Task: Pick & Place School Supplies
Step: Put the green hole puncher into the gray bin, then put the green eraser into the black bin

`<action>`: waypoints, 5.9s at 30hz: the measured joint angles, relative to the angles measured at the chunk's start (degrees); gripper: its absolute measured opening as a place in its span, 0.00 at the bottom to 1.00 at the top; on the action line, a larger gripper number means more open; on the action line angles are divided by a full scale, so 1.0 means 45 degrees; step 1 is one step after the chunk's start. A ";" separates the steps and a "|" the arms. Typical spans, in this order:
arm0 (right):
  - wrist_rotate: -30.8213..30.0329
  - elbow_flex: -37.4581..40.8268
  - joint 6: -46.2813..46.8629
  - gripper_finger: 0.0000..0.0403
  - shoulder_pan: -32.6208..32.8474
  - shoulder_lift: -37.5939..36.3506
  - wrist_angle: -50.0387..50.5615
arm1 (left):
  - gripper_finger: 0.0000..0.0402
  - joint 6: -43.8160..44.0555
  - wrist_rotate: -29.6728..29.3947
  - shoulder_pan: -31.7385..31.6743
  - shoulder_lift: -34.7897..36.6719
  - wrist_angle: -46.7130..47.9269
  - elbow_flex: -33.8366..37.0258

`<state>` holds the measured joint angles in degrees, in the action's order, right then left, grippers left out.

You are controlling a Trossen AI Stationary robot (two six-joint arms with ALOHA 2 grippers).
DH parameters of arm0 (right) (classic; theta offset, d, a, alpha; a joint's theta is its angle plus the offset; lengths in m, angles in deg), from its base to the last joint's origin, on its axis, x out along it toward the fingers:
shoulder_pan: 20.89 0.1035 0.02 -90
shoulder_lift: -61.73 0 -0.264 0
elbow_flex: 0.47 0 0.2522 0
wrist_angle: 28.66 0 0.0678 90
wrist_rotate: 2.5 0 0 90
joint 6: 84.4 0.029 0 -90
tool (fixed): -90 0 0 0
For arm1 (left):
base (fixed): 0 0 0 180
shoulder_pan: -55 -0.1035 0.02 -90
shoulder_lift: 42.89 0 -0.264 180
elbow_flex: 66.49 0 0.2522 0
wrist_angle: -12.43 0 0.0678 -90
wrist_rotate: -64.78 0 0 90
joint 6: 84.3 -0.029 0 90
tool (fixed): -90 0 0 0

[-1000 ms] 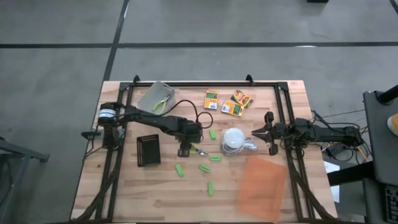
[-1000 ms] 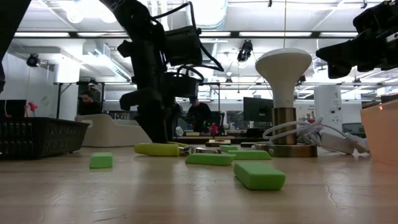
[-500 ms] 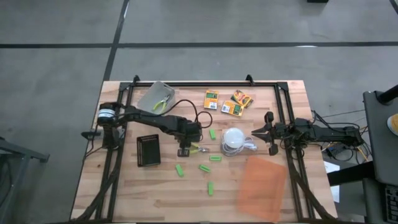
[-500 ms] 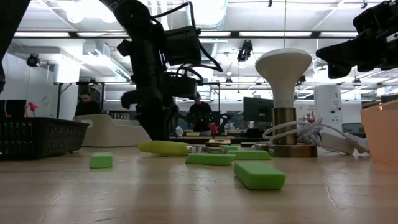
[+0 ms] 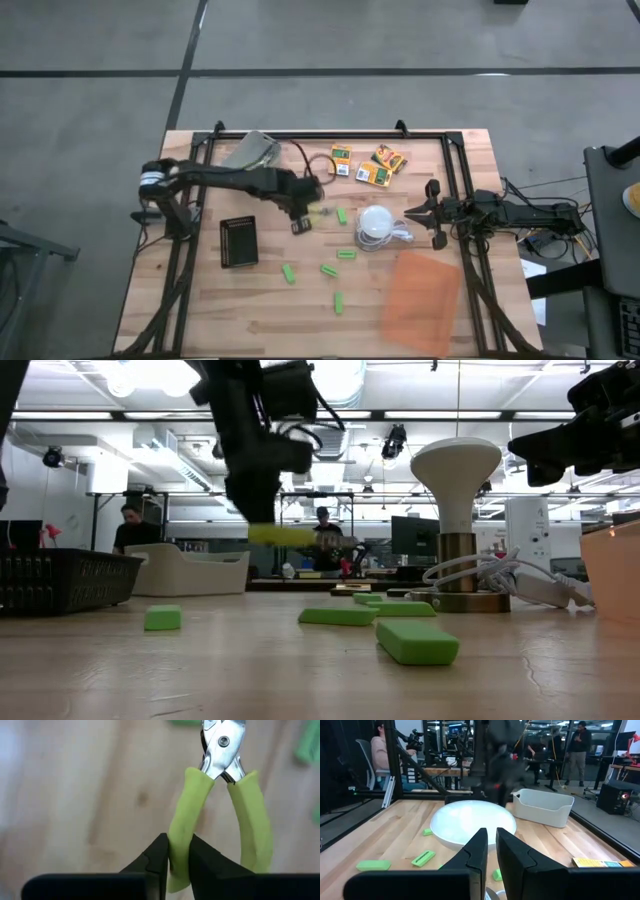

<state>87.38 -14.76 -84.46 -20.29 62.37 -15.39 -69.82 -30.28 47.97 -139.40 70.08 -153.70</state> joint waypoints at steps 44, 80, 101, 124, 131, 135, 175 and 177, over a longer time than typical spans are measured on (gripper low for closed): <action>0.0004 0.0000 0.0000 0.09 0.0004 0.0049 0.0000 | 0.16 0.0916 -0.1271 -0.8052 0.3313 0.0312 0.4973; 0.0004 0.0000 0.0000 0.09 0.0002 0.0053 0.0004 | 0.29 -0.0355 0.0433 -0.8515 0.3547 0.2332 0.0951; 0.0004 0.0000 0.0000 0.09 0.0002 0.0058 0.0004 | 0.35 -0.0505 0.0555 -0.1501 0.7458 0.0619 0.0746; 0.0006 0.0000 0.0000 0.09 0.0000 0.0058 0.0002 | 0.35 1.2409 0.0222 0.1685 0.8209 0.1010 0.2613; 0.0004 0.0000 0.0000 0.09 0.0000 0.0058 0.0004 | 0.35 1.3841 -0.0805 0.3144 0.7618 0.1252 0.2193; 0.0009 0.0000 0.0000 0.09 0.0003 0.0058 0.0001 | 0.35 1.5444 -0.1123 0.3907 0.7123 0.1721 0.1938; 0.0001 0.0000 0.0000 0.09 0.0000 0.0057 0.0000 | 0.35 2.5896 0.0204 0.6082 -0.0197 0.2152 -0.0177; 0.0004 0.0000 0.0000 0.09 0.0000 0.0053 0.0004 | 0.35 2.5900 0.0238 0.6082 -0.0424 0.1931 -0.0177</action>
<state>87.40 -14.76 -84.46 -20.29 62.61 -15.37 46.74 -29.21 75.34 -141.30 78.77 -154.49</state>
